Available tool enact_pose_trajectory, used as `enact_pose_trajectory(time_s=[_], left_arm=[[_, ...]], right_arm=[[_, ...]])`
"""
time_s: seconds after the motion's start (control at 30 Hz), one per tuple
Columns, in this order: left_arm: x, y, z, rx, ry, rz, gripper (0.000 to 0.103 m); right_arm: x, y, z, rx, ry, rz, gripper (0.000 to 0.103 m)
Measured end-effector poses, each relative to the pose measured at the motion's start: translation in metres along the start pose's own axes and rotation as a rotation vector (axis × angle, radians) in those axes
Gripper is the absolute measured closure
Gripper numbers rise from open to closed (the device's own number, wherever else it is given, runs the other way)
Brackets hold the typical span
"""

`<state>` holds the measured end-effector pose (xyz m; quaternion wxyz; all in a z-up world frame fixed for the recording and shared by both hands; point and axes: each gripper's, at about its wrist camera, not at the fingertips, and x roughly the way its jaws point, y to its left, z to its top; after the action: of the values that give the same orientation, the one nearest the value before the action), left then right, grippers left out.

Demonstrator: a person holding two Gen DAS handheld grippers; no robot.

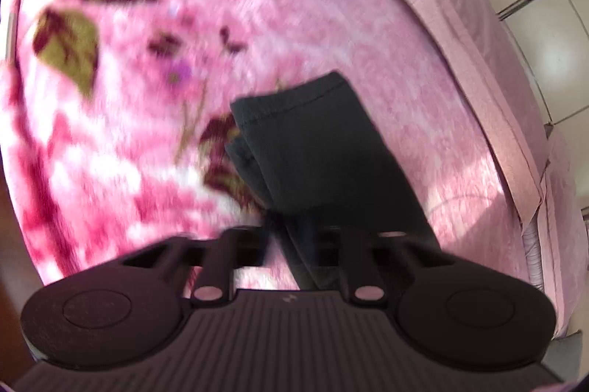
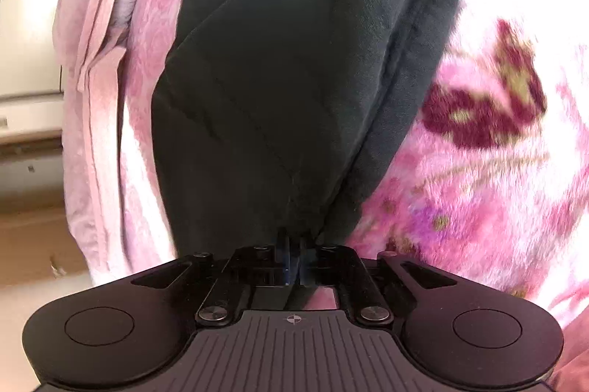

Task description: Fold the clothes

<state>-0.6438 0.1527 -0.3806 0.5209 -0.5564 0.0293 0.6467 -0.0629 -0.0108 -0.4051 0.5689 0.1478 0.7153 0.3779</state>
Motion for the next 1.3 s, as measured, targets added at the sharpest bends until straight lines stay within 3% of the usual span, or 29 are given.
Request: enact_pose_trajectory(time_s=[0.07, 0.13, 0.27, 0.4, 0.57, 0.67, 0.7, 0.83, 0.97, 1.1, 1.3], left_arm=[[-0.011, -0.003, -0.002, 0.055, -0.041, -0.047, 0.099], [-0.013, -0.003, -0.006, 0.118, -0.045, -0.04, 0.099], [-0.005, 0.0, -0.01, 0.169, -0.013, -0.003, 0.099], [-0.021, -0.01, -0.01, 0.265, -0.056, -0.045, 0.099], [0.003, -0.005, -0.012, 0.348, 0.027, 0.042, 0.093], [0.002, -0.01, -0.011, 0.359, 0.018, 0.084, 0.086], [-0.001, -0.011, -0.012, 0.351, 0.008, 0.111, 0.085], [-0.021, -0.018, -0.018, 0.306, -0.001, 0.205, 0.086], [-0.025, -0.055, -0.043, 0.416, 0.08, 0.123, 0.086], [-0.005, -0.111, -0.083, 0.564, 0.186, -0.006, 0.086], [0.029, -0.174, -0.14, 0.626, 0.304, -0.146, 0.086]], right_arm=[[-0.009, 0.013, -0.002, -0.076, -0.024, 0.024, 0.101], [-0.018, 0.018, -0.004, -0.105, -0.043, 0.043, 0.101], [-0.004, 0.007, -0.004, -0.128, -0.019, -0.075, 0.101], [-0.007, 0.011, -0.009, -0.151, -0.042, -0.073, 0.101], [0.0, 0.012, -0.014, -0.18, -0.037, -0.112, 0.101], [0.007, 0.017, -0.016, -0.174, -0.042, -0.13, 0.1], [0.006, 0.019, -0.015, -0.176, -0.04, -0.131, 0.093], [-0.005, 0.025, -0.013, -0.211, -0.028, -0.149, 0.08], [-0.042, 0.015, 0.002, -0.207, -0.103, -0.166, 0.079], [-0.085, -0.002, 0.039, -0.124, -0.248, -0.159, 0.079], [-0.12, -0.028, 0.086, -0.034, -0.363, -0.11, 0.075]])
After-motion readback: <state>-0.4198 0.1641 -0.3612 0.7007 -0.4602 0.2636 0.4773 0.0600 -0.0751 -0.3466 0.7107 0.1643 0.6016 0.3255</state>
